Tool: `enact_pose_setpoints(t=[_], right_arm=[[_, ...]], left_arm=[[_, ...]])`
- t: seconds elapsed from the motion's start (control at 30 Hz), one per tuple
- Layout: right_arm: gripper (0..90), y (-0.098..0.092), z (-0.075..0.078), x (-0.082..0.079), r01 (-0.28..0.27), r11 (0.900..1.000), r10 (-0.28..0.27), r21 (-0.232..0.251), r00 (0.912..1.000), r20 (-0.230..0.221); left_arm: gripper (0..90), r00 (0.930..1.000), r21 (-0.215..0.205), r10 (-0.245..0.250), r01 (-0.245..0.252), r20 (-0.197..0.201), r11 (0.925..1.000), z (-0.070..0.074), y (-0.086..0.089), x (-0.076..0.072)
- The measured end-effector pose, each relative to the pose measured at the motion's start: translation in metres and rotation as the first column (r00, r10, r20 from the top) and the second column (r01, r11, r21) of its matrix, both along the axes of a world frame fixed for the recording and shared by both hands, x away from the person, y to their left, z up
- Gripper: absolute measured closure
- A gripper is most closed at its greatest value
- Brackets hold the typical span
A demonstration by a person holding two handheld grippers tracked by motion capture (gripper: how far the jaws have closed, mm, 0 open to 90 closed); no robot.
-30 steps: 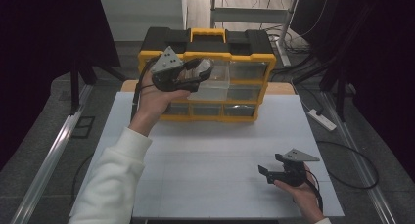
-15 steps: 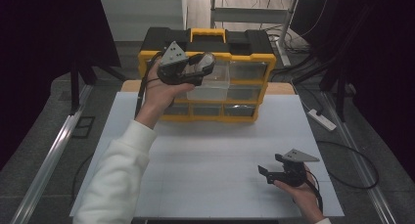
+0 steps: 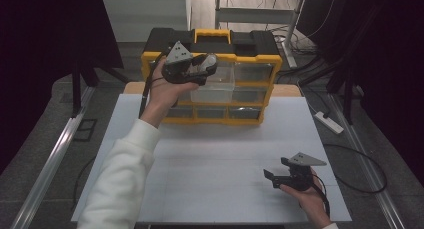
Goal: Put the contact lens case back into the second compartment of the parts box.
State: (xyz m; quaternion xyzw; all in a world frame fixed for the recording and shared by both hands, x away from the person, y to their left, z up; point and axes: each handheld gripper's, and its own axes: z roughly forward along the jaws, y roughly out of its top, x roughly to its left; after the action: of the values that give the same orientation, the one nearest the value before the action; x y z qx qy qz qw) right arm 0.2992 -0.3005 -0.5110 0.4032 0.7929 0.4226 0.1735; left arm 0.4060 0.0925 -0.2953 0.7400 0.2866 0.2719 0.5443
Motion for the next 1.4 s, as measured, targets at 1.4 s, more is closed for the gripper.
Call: enact_pose_setpoints(t=[1.4], right_arm=[[13.2,-0.002,0.001,-0.002,0.013,1.0,-0.013,0.01,0.9999,0.003]], left_arm=[[31.0,0.9841,-0.114,-0.177,0.177,0.011,0.9775,-0.011,0.013,-0.068]])
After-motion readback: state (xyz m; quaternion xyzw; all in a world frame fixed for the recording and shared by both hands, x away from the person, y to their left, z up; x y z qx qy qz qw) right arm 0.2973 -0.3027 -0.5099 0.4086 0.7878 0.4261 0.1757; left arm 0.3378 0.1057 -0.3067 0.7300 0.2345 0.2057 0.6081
